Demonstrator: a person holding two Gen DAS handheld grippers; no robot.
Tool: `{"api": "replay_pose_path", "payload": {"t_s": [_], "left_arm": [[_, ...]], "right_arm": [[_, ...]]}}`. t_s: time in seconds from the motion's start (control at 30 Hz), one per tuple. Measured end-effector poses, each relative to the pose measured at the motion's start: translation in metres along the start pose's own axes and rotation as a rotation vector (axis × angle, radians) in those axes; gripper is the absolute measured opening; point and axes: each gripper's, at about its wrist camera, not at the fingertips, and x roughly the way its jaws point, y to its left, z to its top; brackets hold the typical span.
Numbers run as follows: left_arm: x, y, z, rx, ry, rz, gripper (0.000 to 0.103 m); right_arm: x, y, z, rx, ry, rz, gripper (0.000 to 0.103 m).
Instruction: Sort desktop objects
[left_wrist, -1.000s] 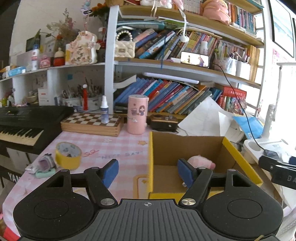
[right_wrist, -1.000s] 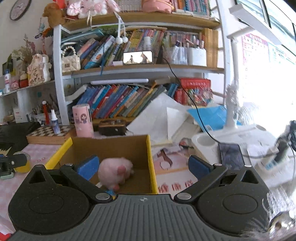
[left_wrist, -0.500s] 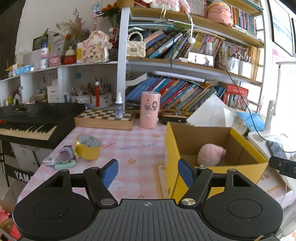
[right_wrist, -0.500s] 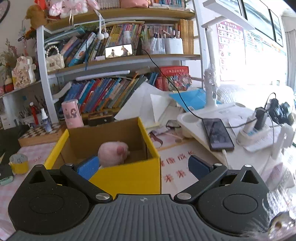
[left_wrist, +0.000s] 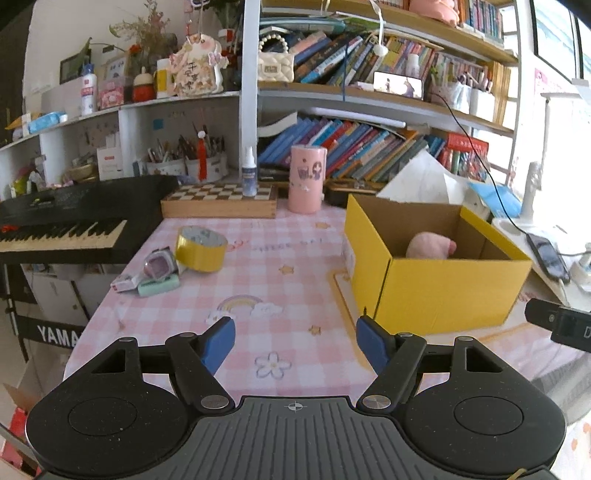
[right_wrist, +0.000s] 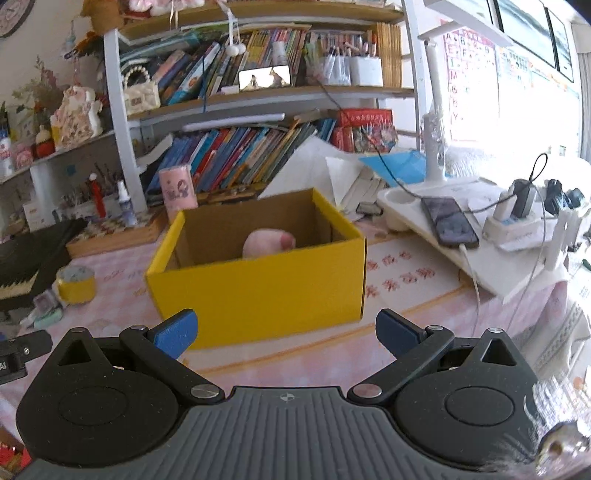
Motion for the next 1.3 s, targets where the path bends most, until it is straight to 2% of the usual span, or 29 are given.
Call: {"api": "replay_pose_path", "payload": {"t_s": [0.33, 0.7, 1.03, 1.3], "left_arm": [[-0.017, 0.013, -0.016, 0.025, 0.027, -0.043, 0.076], [-0.028, 0.027, -0.029, 0.056, 0.067, -0.065, 0.078], [-0.03, 0.044, -0.039, 0.057, 0.127, -0.038, 0.08], [-0.035, 0.068, -0.044, 0.013, 0.142, 0.024, 0.081]], "right_arm": [[-0.028, 0.019, -0.026, -0.015, 0.025, -0.031, 0.103], [-0.045, 0.036, -0.041, -0.003, 0.056, -0.044, 0.103], [-0.041, 0.059, -0.05, -0.006, 0.129, 0.003, 0.101], [-0.036, 0.093, -0.053, -0.079, 0.165, 0.102, 0.101]]}}
